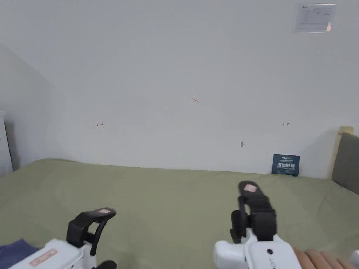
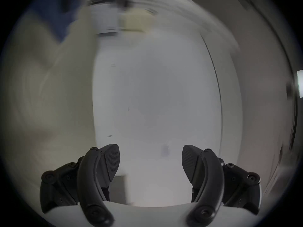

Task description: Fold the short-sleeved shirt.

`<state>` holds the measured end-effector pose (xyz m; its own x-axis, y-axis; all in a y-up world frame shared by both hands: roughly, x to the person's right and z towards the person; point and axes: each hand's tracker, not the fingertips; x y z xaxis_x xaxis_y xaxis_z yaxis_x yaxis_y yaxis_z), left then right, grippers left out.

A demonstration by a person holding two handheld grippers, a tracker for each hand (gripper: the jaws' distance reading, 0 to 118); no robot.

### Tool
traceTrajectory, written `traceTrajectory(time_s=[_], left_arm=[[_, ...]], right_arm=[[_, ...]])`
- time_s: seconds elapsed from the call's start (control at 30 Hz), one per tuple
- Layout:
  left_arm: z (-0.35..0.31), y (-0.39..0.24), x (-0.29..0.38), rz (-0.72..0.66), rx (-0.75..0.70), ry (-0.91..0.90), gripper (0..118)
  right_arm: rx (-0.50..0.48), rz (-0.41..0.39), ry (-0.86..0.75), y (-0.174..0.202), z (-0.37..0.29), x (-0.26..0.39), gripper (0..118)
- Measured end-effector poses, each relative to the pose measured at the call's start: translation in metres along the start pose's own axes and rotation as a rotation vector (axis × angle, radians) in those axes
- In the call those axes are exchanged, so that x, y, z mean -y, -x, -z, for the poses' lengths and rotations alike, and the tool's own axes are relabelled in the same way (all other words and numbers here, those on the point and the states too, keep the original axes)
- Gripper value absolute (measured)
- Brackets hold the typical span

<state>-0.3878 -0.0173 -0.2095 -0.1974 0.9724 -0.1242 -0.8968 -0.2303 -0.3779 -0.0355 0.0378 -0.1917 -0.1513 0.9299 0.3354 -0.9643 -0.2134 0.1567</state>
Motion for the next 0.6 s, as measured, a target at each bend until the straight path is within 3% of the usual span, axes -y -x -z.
traceTrajectory(time_s=[0.1,0.13,0.17,0.23,0.27,0.33,0.4,0.47,0.5,0.53,0.6], left_arm=[[0.002,0.014,-0.002,0.04,-0.046,-0.025,118],[0.004,0.011,0.0,0.092,-0.079,-0.039,118],[0.007,0.003,0.003,0.166,-0.089,-0.047,118],[0.013,-0.018,0.016,0.352,-0.114,-0.058,118],[0.017,-0.033,0.026,0.504,-0.147,-0.07,118],[0.024,-0.063,0.054,0.84,-0.202,-0.14,118],[0.03,-0.089,0.097,1.269,-0.308,-0.261,118],[0.039,-0.096,0.132,1.585,-0.37,-0.386,118],[0.039,-0.096,0.142,1.672,-0.373,-0.421,118],[0.039,-0.096,0.153,1.739,-0.351,-0.434,118],[0.038,-0.096,0.165,1.78,-0.33,-0.429,118]], right_arm=[[-0.032,0.083,-0.047,-0.007,-0.005,0.003,82],[-0.039,0.142,-0.042,-0.011,-0.003,0.001,82],[-0.052,0.264,0.013,-0.019,-0.001,0.004,82],[-0.123,0.615,0.117,-0.035,0.004,0.014,82],[-0.179,0.848,0.191,-0.044,0.007,0.024,82],[-0.225,1.292,0.317,-0.048,0.014,0.052,82],[-0.218,1.714,0.415,-0.046,0.013,0.081,83],[-0.204,2.016,0.446,-0.035,0.006,0.104,83],[-0.171,2.068,0.478,-0.032,0.003,0.108,83],[-0.138,2.073,0.495,-0.029,-0.001,0.111,83],[-0.028,2.026,0.503,-0.027,-0.011,0.111,83]])
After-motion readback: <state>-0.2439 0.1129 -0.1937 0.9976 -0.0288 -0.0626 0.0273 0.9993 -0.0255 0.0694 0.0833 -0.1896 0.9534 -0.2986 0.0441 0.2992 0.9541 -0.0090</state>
